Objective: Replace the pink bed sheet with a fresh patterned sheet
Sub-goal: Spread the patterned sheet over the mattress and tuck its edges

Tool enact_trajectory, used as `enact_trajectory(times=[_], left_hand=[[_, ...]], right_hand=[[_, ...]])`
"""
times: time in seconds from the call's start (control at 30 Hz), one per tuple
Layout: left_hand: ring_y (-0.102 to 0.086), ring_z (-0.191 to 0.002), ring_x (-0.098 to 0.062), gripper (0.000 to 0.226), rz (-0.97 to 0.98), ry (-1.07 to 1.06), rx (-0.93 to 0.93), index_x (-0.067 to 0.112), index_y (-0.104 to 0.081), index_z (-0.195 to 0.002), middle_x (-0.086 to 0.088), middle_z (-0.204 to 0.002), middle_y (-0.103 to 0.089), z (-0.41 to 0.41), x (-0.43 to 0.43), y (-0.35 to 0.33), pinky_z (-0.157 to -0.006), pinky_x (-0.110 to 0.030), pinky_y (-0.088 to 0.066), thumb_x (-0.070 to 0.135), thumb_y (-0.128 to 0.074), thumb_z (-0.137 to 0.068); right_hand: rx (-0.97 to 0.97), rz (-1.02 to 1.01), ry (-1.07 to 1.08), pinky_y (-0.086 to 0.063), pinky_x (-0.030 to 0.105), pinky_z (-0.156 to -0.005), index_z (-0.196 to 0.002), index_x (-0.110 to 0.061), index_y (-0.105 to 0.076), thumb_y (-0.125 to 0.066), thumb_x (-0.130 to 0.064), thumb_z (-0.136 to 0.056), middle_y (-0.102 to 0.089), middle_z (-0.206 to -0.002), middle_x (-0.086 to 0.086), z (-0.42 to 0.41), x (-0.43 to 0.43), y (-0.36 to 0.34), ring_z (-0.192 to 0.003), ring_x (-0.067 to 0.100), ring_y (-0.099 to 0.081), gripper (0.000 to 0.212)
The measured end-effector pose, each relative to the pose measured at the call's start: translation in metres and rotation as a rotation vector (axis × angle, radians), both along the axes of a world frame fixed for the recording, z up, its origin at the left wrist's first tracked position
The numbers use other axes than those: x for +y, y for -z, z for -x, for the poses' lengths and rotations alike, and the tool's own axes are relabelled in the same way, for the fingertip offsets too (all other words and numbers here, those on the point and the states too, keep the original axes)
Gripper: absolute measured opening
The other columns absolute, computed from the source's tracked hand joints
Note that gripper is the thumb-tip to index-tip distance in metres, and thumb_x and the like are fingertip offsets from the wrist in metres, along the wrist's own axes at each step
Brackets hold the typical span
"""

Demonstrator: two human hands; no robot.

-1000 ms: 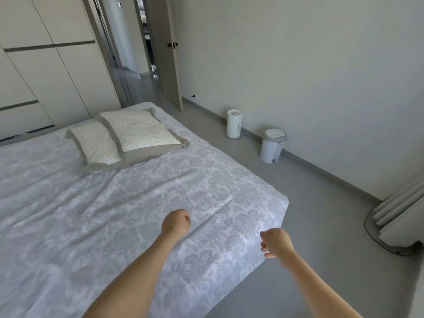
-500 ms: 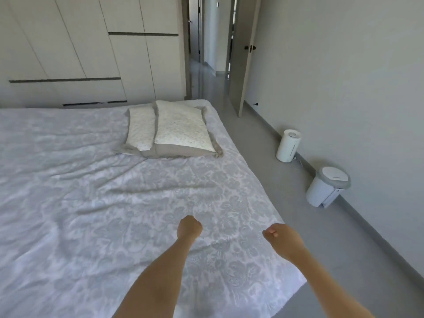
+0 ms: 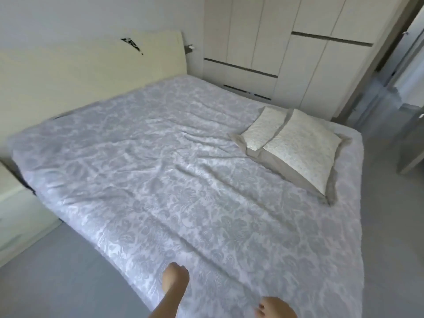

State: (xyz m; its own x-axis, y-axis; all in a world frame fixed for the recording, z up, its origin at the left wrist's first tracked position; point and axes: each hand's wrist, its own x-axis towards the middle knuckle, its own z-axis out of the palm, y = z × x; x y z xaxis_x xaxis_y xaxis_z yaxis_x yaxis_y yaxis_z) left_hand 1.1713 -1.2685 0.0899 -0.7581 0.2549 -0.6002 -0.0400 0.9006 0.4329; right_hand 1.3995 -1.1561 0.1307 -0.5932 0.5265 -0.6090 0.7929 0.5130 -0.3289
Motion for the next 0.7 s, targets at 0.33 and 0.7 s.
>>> enact_trajectory(times=[0.33,0.7], left_hand=[[-0.057,-0.101,-0.033,0.023,0.003,-0.457,0.019,0.0,-0.052,-0.104,-0.018,-0.112,-0.059,-0.076,-0.056,0.121,-0.076,-0.034,-0.042,0.02,-0.045,-0.095],[-0.046,-0.059,-0.016,0.024,-0.379,-0.776,-0.035,0.01,-0.048,-0.072,-0.001,-0.064,-0.051,-0.112,-0.063,0.252,-0.05,-0.028,-0.033,0.02,-0.048,-0.094]], right_hand=[[-0.123,-0.033,-0.384,-0.03,0.019,-0.055,-0.075,-0.021,-0.042,-0.042,-0.055,-0.093,-0.039,-0.072,-0.009,0.03,-0.01,0.125,-0.07,0.009,-0.046,0.039],[-0.19,-0.492,-0.688,-0.049,0.039,-0.072,-0.097,0.003,-0.068,-0.073,-0.032,-0.075,-0.062,-0.098,0.023,0.051,-0.099,0.231,-0.093,0.033,-0.061,0.042]])
